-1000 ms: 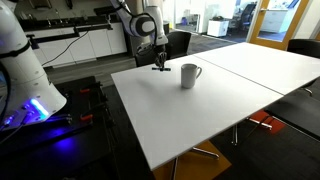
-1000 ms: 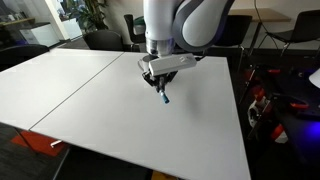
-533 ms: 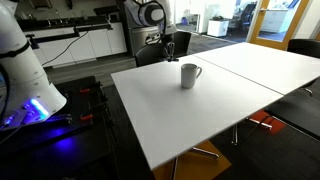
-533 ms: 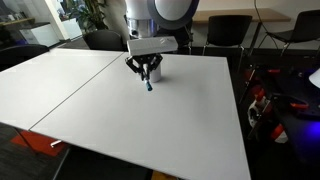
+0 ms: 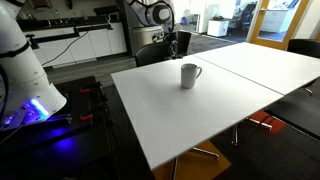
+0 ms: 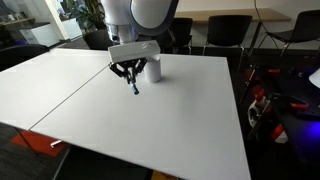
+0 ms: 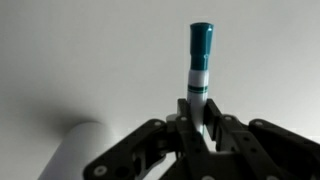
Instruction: Move the marker to the left
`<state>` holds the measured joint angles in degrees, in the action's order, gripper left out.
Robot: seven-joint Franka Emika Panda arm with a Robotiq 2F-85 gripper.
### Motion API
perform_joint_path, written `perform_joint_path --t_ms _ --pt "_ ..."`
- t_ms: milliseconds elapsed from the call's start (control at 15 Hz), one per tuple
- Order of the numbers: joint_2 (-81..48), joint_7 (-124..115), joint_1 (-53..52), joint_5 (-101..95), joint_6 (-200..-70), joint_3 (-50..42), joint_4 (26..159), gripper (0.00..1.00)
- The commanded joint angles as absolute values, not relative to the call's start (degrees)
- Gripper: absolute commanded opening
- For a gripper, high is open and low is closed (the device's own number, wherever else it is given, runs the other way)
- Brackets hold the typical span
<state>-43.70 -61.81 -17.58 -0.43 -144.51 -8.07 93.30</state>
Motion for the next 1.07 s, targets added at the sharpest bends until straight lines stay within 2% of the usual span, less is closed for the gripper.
perform_joint_path --t_ms 0,400,933,1000 --pt "-49.4 -58.8 -16.0 -1.5 -140.8 -6.2 84.2 0.05" --pt "-56.3 -47.9 -12.6 -0.1 -134.7 -2.7 73.9 0.05" --pt "-62.3 -28.2 -12.7 -3.0 -121.1 -3.2 62.7 0.05" --pt "-63.0 -26.2 -12.7 -3.2 -120.8 -3.4 61.6 0.08"
